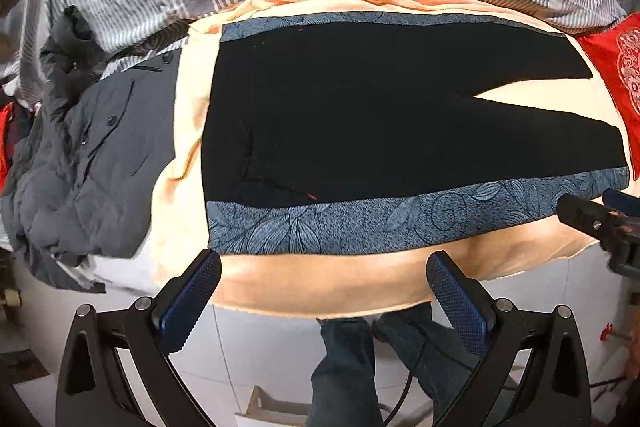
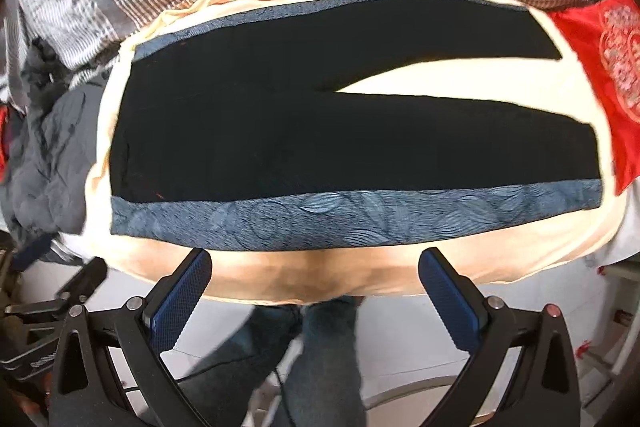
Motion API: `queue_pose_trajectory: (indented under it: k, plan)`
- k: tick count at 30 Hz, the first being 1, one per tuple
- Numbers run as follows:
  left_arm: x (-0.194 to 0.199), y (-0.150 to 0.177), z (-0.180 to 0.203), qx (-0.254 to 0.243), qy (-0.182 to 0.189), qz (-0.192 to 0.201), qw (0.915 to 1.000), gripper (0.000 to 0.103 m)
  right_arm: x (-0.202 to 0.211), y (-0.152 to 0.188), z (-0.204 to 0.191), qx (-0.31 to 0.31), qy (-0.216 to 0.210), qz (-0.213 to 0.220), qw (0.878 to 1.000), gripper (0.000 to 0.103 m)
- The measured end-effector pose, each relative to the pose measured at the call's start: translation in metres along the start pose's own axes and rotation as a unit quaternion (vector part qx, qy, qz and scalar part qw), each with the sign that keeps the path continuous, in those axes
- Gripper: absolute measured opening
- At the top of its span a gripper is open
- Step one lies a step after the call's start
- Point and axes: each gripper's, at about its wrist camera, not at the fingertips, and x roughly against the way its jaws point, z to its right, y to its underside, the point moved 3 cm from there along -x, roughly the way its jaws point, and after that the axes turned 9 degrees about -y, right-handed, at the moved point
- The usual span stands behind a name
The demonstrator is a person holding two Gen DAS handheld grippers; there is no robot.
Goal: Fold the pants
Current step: 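Grasp the patterned cuff edge of the black trousers with both grippers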
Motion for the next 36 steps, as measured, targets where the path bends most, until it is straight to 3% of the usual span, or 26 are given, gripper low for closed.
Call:
queue_pose_trajectory:
  k: [3, 5, 11, 18, 22, 26, 30, 31, 32, 33, 36]
  plan:
    - [-0.019, -0.003, -0.009, 0.019, 0.03, -0.012, 0.9993, 0.103, -0.01, 0.001, 0.008, -0.044, -0.054, 0.01, 0.998, 0.103]
    - [-0.037, 0.001, -0.017, 0.051, 0.075, -0.029, 0.9954, 0.103, -0.023, 0.004, 0.018, -0.09, -0.098, 0.007, 0.991, 0.103]
    - [-0.092, 0.019, -0.041, 0.137, 0.132, -0.063, 0.9798, 0.103, -0.075, 0.027, 0.041, -0.203, -0.238, 0.007, 0.95, 0.103]
    - [-0.139, 0.036, -0.042, 0.171, 0.16, -0.075, 0.9692, 0.103, -0.147, 0.05, 0.053, -0.251, -0.307, 0.01, 0.918, 0.1]
    - [-0.147, 0.044, -0.036, 0.169, 0.162, -0.08, 0.9689, 0.103, -0.169, 0.06, 0.066, -0.276, -0.325, 0.017, 0.904, 0.082]
    - [-0.151, 0.05, -0.032, 0.17, 0.187, -0.092, 0.9633, 0.103, -0.176, 0.063, 0.075, -0.309, -0.362, 0.035, 0.879, 0.076]
    - [-0.152, 0.052, -0.031, 0.177, 0.208, -0.096, 0.9571, 0.103, -0.174, 0.056, 0.08, -0.331, -0.413, 0.061, 0.846, 0.056]
    - [-0.152, 0.053, -0.031, 0.182, 0.21, -0.096, 0.956, 0.103, -0.172, 0.053, 0.079, -0.337, -0.428, 0.065, 0.836, 0.044]
    - [-0.152, 0.053, -0.03, 0.189, 0.215, -0.096, 0.9535, 0.103, -0.171, 0.051, 0.079, -0.338, -0.436, 0.063, 0.832, 0.036]
    - [-0.152, 0.053, -0.03, 0.195, 0.221, -0.097, 0.9506, 0.103, -0.169, 0.048, 0.077, -0.337, -0.443, 0.063, 0.829, 0.02]
    - [-0.155, 0.05, -0.028, 0.228, 0.251, -0.105, 0.9348, 0.103, -0.152, 0.039, 0.07, -0.324, -0.46, 0.07, 0.824, 0.011]
